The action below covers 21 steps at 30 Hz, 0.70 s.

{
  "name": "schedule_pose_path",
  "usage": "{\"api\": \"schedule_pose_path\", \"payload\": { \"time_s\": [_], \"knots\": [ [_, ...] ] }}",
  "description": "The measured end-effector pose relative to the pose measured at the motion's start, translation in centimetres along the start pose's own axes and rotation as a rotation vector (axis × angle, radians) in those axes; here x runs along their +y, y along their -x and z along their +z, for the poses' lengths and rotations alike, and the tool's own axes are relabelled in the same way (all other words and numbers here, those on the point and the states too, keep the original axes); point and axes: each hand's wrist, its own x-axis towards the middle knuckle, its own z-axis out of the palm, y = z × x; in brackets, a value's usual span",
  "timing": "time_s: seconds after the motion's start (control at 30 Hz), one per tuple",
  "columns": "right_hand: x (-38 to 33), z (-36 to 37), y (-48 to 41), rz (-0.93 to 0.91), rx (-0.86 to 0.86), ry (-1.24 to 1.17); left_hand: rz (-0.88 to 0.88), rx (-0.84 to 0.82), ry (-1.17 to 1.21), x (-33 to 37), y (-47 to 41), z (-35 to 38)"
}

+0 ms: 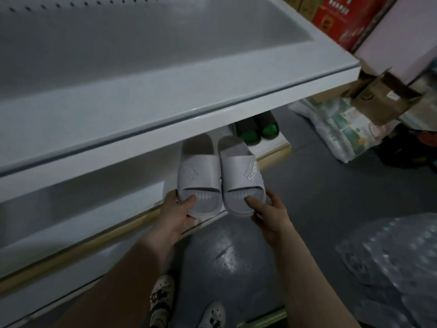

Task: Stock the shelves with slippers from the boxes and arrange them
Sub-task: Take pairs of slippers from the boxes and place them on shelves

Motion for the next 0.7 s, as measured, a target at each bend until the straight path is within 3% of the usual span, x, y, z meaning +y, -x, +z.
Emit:
{"api": "schedule_pose_path", "payload": {
  "time_s": [0.37,0.7],
  "knots": [
    [-3.3,6.4,-10.6,-0.008,-0.139,0.205,0.100,0.098,0.096,0.4,-10.0,-2.1],
    [-2.9,7.1,-15.5,-0.091,-0.055,0.330,0.241,0.173,-0.048,-1.0,-13.9,-1.1]
  ]
}}
